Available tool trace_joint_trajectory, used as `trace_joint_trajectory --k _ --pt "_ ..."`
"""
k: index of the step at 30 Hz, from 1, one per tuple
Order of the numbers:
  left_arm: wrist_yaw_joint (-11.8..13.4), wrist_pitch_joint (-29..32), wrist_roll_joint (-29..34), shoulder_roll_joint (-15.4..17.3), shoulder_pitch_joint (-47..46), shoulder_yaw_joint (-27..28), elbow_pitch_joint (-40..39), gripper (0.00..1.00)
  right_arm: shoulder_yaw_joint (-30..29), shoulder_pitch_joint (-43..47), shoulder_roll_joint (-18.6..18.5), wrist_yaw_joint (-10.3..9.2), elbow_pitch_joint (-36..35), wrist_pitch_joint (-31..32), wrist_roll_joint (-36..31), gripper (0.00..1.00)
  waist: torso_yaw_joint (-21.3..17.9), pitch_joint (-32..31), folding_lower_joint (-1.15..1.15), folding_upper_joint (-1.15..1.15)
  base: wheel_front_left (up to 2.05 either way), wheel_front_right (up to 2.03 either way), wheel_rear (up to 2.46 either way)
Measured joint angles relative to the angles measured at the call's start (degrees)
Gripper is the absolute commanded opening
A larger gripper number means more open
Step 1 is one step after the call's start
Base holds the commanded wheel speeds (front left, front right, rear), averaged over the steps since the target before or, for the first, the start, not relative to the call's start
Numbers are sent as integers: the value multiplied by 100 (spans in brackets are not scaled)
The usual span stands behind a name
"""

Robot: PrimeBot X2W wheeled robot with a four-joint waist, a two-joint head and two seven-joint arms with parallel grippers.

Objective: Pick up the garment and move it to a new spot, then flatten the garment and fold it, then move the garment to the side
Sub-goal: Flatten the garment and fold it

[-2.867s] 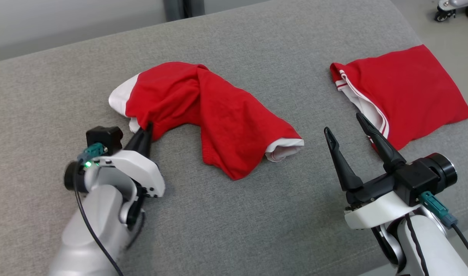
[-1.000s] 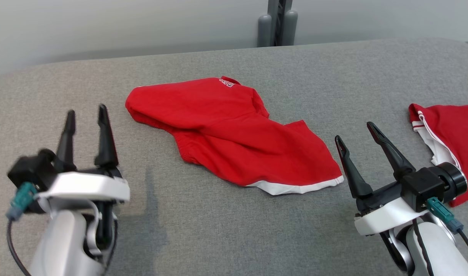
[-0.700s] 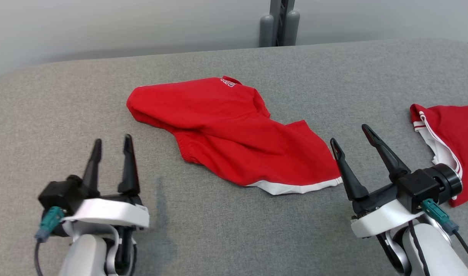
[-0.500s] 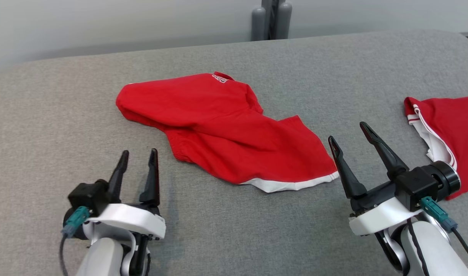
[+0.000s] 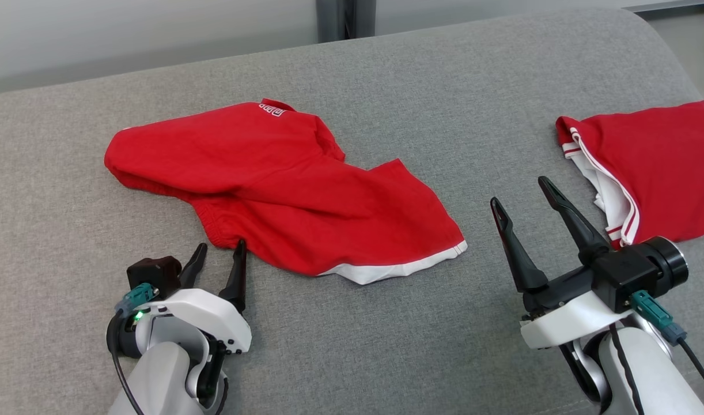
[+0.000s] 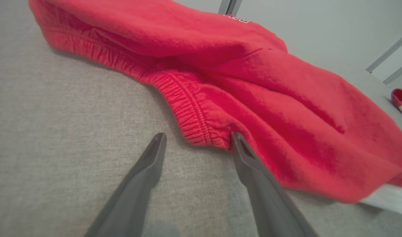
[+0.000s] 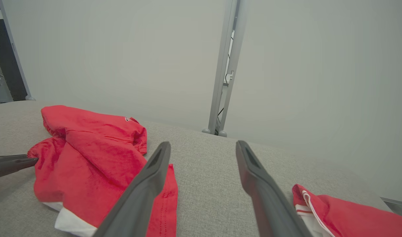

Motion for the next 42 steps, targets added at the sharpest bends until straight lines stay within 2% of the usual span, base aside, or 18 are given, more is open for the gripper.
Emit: trace_joint_trajectory --k 3,4,5,10,16,20,26,30,36,40,41,42 --pt "-30 -24 -27 -7 -98 -13 185 100 10 0 23 0 0 0 3 100 -51 15 0 0 0 0 0" --pt "-136 -52 -92 -8 -153 -25 270 4 35 0 37 0 0 0 27 100 -55 6 0 0 0 0 0" --pt "-181 -55 -114 -7 -178 -55 305 0 41 0 38 0 1 0 32 100 -50 0 0 0 0 0 0" --pt "-274 -163 -81 60 -270 -160 360 0 -19 34 43 0 41 0 30 100 61 -69 0 0 0 0 0" --pt "-213 -254 60 255 -269 -211 56 0 -99 68 44 0 108 0 27 100 344 -204 0 0 0 0 0" --pt "-162 -103 35 422 -165 -192 -283 0 -104 141 77 0 198 -1 36 100 582 -308 0 0 0 0 0" --pt "-115 483 73 591 213 -356 -937 0 -107 195 125 0 277 -1 40 100 918 -456 0 0 0 0 0" --pt "116 861 124 738 492 -371 -1502 0 -98 199 142 0 313 -2 38 100 1083 -510 0 0 0 0 0" --pt "327 1788 129 927 1031 -541 -2217 0 -101 199 156 0 341 -3 38 100 1187 -510 0 0 0 0 0" --pt "487 2053 199 1023 1206 -591 -2463 0 -92 199 157 0 355 -3 37 100 1197 -487 0 0 0 0 0" --pt "564 2061 260 1066 1228 -591 -2549 39 -90 198 157 0 359 -3 38 100 1197 -477 0 0 0 0 0" --pt "647 2018 299 1072 1240 -556 -2626 100 -87 197 156 0 361 -3 40 100 1195 -469 0 0 0 0 0"
